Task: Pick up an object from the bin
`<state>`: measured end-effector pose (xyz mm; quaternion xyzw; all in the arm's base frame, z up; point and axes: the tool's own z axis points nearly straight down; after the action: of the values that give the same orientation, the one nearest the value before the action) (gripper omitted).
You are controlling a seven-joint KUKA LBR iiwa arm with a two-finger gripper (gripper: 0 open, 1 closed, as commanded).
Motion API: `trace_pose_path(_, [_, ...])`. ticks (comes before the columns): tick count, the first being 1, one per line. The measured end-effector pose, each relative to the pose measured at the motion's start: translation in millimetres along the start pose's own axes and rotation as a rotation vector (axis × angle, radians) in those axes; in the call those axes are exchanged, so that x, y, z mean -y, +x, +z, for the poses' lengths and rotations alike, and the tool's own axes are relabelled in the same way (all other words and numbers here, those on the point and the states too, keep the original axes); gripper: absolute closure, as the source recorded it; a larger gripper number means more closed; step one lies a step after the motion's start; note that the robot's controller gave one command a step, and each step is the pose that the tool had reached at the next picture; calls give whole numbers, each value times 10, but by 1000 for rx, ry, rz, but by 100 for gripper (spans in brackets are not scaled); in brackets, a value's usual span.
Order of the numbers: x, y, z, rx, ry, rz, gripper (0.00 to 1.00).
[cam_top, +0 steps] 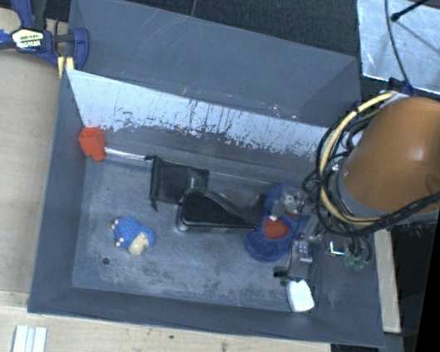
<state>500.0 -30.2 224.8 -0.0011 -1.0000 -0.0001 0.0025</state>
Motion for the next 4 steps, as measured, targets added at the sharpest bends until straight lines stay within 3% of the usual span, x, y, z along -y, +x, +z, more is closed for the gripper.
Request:
trace_pose_path(1, [-288,-591,1567,10,0,127,0])
trace_pose_path(2, [-647,-626,1232,13,0,-169,0])
trace_pose_path(3, [-584,-711,1241,12,1,-147,0])
trace_pose_path(4, [-482,-806,1547,8,-2,-78,0])
